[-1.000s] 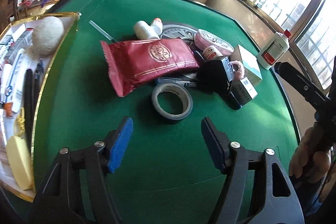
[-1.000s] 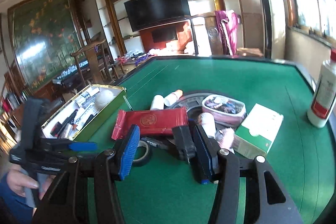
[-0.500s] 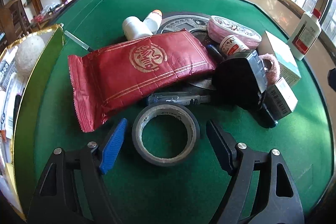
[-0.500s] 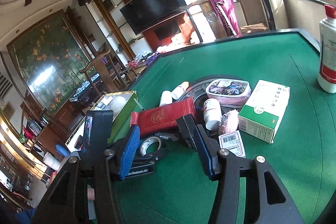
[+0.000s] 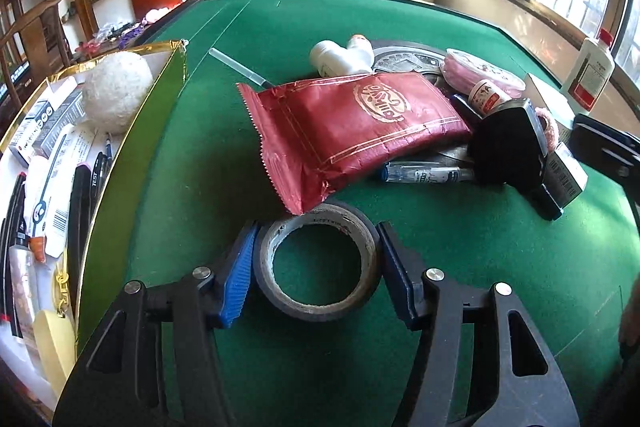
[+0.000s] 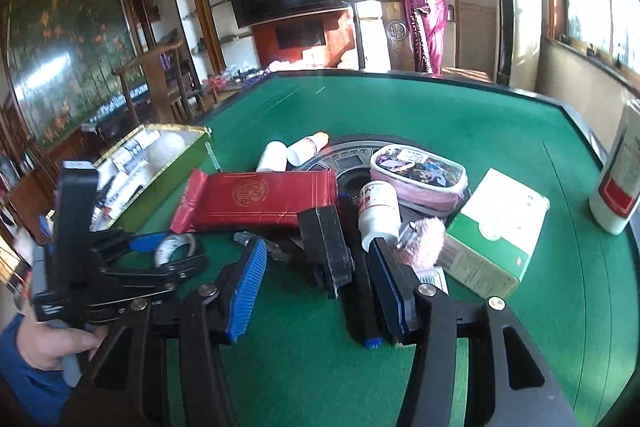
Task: Organize objects
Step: 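Grasp the grey tape roll with the left tool while the right tool grasps the black case, then lift and carry the grey tape roll and black case over the tray with both tools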
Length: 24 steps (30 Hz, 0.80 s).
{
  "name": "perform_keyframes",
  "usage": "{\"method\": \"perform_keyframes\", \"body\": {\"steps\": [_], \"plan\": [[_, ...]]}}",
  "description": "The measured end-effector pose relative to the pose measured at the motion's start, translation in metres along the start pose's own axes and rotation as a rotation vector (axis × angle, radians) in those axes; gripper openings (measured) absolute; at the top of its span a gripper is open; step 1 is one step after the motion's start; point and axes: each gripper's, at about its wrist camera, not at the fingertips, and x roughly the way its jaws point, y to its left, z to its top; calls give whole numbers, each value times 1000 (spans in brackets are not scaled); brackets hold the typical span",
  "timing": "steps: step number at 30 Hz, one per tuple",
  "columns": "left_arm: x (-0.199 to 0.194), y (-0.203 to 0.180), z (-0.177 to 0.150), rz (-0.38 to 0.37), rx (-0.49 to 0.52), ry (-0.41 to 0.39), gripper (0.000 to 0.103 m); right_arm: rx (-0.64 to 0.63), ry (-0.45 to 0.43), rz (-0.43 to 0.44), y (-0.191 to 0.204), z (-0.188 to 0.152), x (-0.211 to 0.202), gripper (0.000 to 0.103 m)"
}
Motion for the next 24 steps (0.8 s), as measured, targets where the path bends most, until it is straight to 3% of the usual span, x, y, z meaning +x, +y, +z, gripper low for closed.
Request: {"method": "perform_keyframes", "body": {"steps": [5,7,8,11,17,21,24], "plan": [[-4,3,-4,-4,7,-1,58,-66,58,-59,7,4,35,52],[-5,3,-4,-15,5,-4,58,-75,71,-62,7,2,46,28],[-5,1,-4,-25,4,-6,58,-88,81,-83,7,-1,51,26],[-11,1,-5,-50,6,-32,58,-41,82,-52,0,-4,45,26],[-21,4,-4,-60,-20,-89,58,70,41,122,-4,-9,17,25],[-25,5,-2,-57,-34,-113,58,43,-15,146,13,-6,0,25],[-30,8,-3,-53,-42,-132,58,62,-11,169,16,-8,-1,25]]}}
